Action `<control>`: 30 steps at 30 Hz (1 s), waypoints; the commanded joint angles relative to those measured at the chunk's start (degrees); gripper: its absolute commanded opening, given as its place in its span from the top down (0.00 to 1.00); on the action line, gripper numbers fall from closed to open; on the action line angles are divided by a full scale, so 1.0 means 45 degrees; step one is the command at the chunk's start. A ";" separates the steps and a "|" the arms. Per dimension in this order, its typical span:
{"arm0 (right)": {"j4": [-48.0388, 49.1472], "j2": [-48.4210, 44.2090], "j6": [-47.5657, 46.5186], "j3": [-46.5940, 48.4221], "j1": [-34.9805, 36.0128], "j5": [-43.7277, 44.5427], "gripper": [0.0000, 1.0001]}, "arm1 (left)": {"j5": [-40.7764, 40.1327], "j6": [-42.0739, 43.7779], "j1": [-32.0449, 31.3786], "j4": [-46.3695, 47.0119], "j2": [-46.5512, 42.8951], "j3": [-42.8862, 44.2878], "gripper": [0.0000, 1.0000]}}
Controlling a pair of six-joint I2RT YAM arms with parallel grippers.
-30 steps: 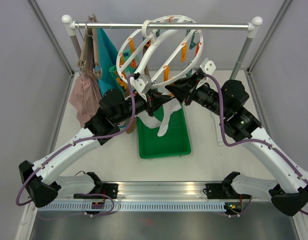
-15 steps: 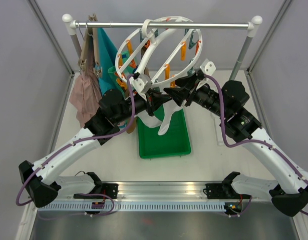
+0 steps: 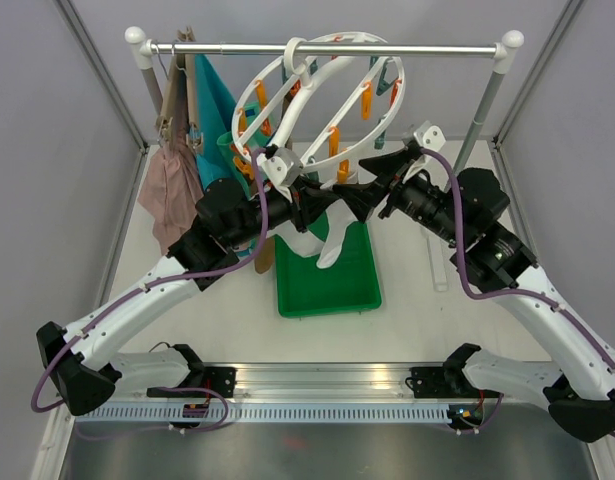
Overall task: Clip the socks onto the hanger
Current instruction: Clamp the sock onto the hanger, then reset both arms
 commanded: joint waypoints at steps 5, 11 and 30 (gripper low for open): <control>-0.2262 -0.1651 0.1096 0.0091 0.0053 0.3249 0.13 | 0.0321 0.0178 0.0051 -0.0252 -0.0455 0.0516 0.56; -0.4039 -0.2435 0.1858 -0.0476 0.0053 0.5575 0.02 | 0.0731 0.0296 0.0051 -0.1463 -0.1275 0.0457 0.47; -0.3693 -0.2377 0.4027 -0.4460 0.0053 0.7727 0.02 | -0.2176 -0.0447 0.0031 -0.6793 -0.6156 -0.1788 0.00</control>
